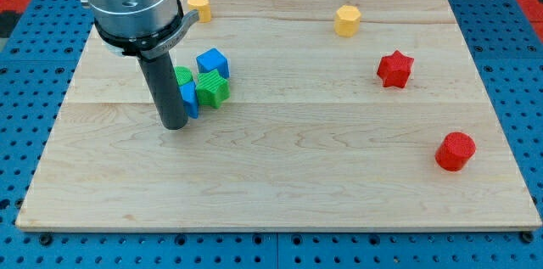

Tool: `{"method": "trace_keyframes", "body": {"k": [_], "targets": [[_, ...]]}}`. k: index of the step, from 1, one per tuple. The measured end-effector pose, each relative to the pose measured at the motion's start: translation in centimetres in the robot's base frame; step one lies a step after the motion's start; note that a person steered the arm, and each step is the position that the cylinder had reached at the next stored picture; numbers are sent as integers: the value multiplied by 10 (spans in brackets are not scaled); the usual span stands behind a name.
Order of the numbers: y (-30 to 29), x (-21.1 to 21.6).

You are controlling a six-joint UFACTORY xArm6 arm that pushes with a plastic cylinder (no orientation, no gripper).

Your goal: Push the red star towards the yellow hexagon

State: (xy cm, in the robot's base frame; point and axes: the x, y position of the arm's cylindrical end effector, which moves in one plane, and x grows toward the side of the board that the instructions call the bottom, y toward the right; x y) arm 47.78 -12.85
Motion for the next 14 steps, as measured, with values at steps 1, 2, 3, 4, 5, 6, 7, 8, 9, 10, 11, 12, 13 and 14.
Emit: {"method": "trace_keyframes", "body": {"k": [1,2,3,4,5,6,7,8,9,10,11,12,13,14], "targets": [[0,0],[23,24],[97,20],[127,9],[221,0],[255,-26],[271,-47],[292,-57],[332,-51],[378,-66],[344,-108],[287,-104],[353,-70],[273,-67]]}}
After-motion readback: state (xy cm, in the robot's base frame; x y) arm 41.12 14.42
